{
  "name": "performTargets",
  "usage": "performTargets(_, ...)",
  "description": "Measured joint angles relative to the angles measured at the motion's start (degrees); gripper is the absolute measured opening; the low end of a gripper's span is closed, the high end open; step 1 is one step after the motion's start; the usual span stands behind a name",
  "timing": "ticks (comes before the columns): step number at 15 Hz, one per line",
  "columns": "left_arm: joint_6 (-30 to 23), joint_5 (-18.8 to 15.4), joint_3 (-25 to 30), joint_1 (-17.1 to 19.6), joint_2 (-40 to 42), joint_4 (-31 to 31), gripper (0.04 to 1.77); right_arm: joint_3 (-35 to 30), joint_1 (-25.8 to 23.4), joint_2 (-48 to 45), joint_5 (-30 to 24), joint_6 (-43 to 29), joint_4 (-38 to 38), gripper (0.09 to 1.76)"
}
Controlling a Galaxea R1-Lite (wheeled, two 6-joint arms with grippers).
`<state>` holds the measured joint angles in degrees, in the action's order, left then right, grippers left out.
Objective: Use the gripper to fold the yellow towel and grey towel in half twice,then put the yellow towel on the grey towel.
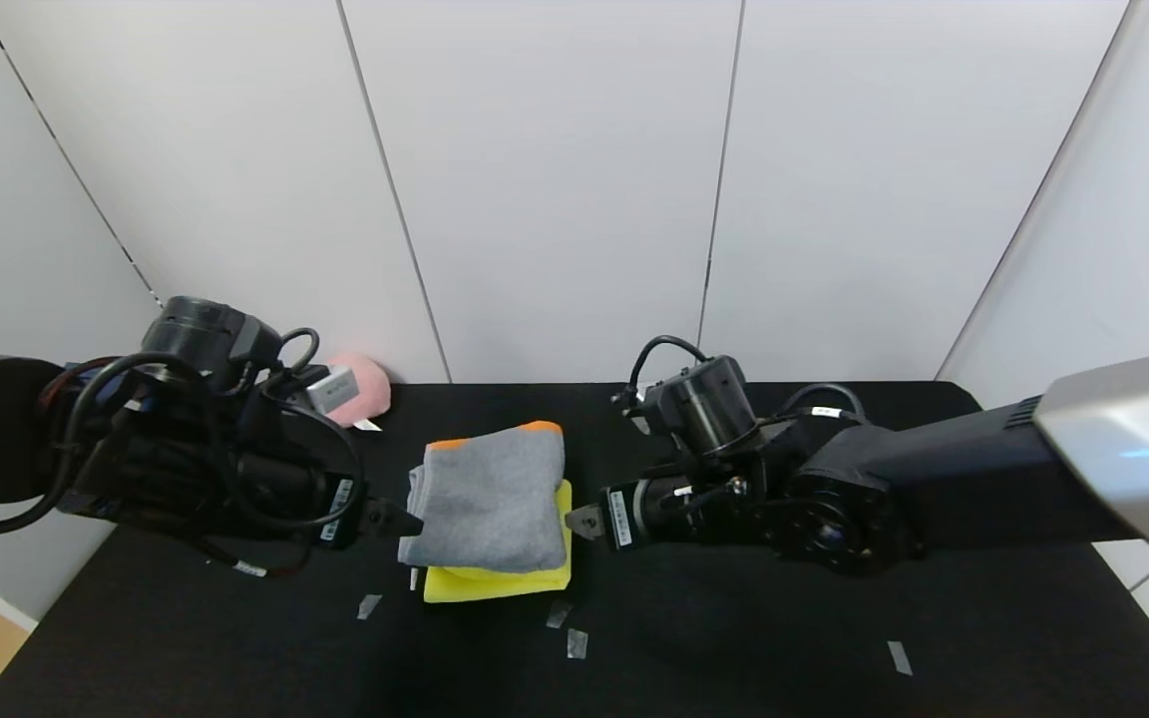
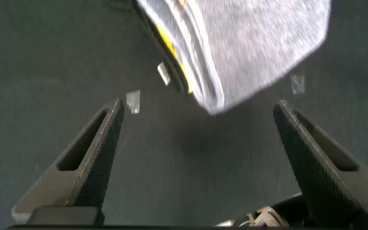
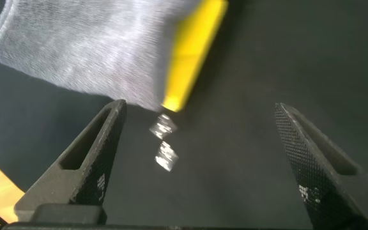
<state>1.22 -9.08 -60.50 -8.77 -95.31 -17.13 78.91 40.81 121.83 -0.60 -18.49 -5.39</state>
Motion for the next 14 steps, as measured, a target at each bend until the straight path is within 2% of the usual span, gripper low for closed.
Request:
performTargets(3, 0.01, 0.06, 5.10, 0.37, 7.83, 1.23, 1.68, -9.14, -1.62, -7.73, 1.88, 1.43, -0.71, 1.67)
performTargets(7, -0.05, 0.46, 16.57, 0.52, 20.66, 9.34, 1.69, -20.59, -3.02, -19.10, 7.00, 2.05, -1.07, 1.69)
performTargets(10, 0.00, 2.16, 21.87, 0.48, 31.00, 10.84, 1.70, -29.07, -4.38, -29.28, 7.81, 3.77, -1.06, 1.70)
performTargets(12, 0.41, 3.32, 23.93, 0.48, 37.57, 9.17, 1.70, -35.11, -5.73, -36.97, 7.90, 5.94, -0.99, 1.70)
performTargets(14, 1.16, 3.56, 24.61, 0.41, 44.23, 3.43, 1.70, -40.44, -7.80, -45.00, 7.77, 8.12, -0.88, 1.70)
